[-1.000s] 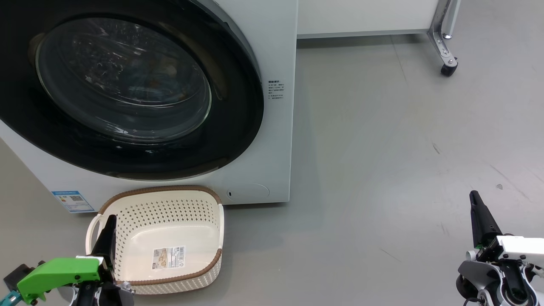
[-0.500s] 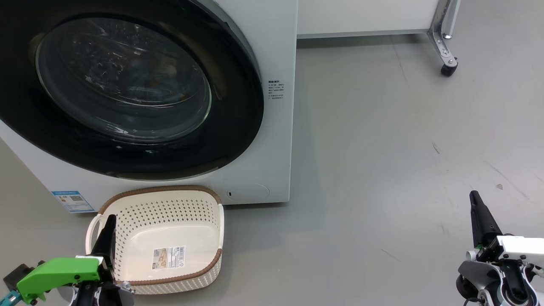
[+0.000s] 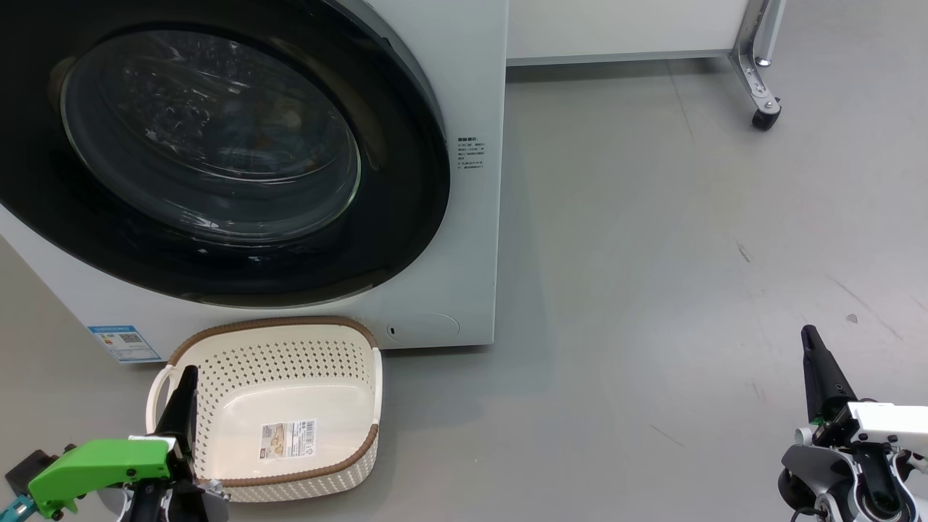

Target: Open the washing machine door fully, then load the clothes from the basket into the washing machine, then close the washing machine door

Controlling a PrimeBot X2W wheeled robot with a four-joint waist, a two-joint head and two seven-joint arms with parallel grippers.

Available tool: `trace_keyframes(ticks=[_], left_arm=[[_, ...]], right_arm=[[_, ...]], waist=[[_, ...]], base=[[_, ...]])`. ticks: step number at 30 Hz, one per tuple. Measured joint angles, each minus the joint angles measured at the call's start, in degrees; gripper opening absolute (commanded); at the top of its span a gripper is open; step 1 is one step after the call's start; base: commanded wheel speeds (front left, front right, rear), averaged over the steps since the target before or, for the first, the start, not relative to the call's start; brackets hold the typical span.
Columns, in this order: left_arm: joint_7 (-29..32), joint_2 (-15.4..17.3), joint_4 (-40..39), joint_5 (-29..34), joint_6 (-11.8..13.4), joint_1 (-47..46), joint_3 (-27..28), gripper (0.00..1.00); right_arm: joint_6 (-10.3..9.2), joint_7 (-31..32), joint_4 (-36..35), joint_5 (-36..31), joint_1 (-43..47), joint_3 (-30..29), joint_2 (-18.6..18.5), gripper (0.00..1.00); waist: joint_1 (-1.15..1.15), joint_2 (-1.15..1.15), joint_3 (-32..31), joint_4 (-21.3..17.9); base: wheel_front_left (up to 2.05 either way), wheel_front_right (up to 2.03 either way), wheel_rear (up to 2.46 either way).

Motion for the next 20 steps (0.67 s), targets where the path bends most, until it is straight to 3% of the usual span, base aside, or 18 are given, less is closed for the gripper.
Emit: trace_keyframes(ticks=[20], left_arm=[[0.07, 0.0, -0.08, 0.01, 0.0, -0.07, 0.05, 0.0]], right_arm=[[0.0, 0.01, -0.01, 0.0, 0.0, -0.1, 0.03, 0.0]], waist=[[0.0, 0.0, 0.01, 0.0]], base=[[0.0, 0.0, 0.0]])
